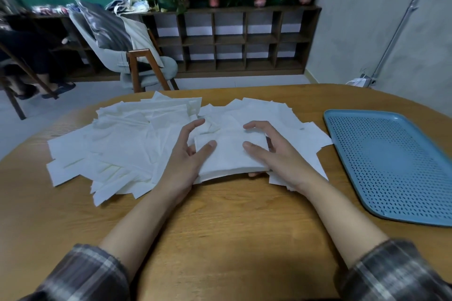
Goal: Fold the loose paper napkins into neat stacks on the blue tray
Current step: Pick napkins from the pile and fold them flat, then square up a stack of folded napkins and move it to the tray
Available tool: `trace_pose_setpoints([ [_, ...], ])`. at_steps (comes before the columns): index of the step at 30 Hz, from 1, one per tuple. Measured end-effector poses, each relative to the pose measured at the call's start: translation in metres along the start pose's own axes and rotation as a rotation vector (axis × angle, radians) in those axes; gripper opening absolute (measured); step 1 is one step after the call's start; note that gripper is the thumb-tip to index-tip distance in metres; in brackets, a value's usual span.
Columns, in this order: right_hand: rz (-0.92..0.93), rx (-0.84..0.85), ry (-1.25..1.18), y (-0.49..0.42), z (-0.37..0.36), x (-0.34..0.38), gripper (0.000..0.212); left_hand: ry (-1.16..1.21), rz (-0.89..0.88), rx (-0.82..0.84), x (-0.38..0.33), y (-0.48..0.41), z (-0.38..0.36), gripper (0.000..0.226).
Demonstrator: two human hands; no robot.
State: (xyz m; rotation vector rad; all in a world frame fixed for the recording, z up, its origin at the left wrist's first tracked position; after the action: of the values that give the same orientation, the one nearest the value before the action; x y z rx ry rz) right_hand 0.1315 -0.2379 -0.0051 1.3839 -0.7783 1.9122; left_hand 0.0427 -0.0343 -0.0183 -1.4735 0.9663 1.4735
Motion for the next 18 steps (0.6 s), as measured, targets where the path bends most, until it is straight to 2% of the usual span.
trace_pose_setpoints([
  [3,0.053,0.055,0.082,0.007,0.017,0.001,0.037,-0.106,-0.061,0.035,-0.011,0.001,-0.008,0.037],
  [8,0.072,-0.031,0.153,0.019,0.058,0.001,0.043,-0.128,-0.056,0.14,-0.038,0.003,-0.043,0.03],
  [13,0.024,-0.09,0.174,0.036,0.105,-0.006,0.047,-0.244,-0.128,0.342,-0.051,0.002,-0.083,0.049],
  [18,-0.027,-0.178,0.128,0.051,0.157,-0.013,0.044,-0.253,-0.154,0.244,-0.043,-0.013,-0.141,0.041],
])
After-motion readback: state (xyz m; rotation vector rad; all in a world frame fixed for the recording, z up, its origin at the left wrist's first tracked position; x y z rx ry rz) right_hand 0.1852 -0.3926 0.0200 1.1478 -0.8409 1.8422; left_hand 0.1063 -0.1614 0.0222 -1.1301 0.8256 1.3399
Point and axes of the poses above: each hand's wrist, its own y-axis away from the middle knuckle, its own z-axis out of the back of the hand, x = y × z, the point moved 1 cm from there along -y, towards the middle knuckle, and after that the axes turned 2 degrees about y, right-handed, at the moved point
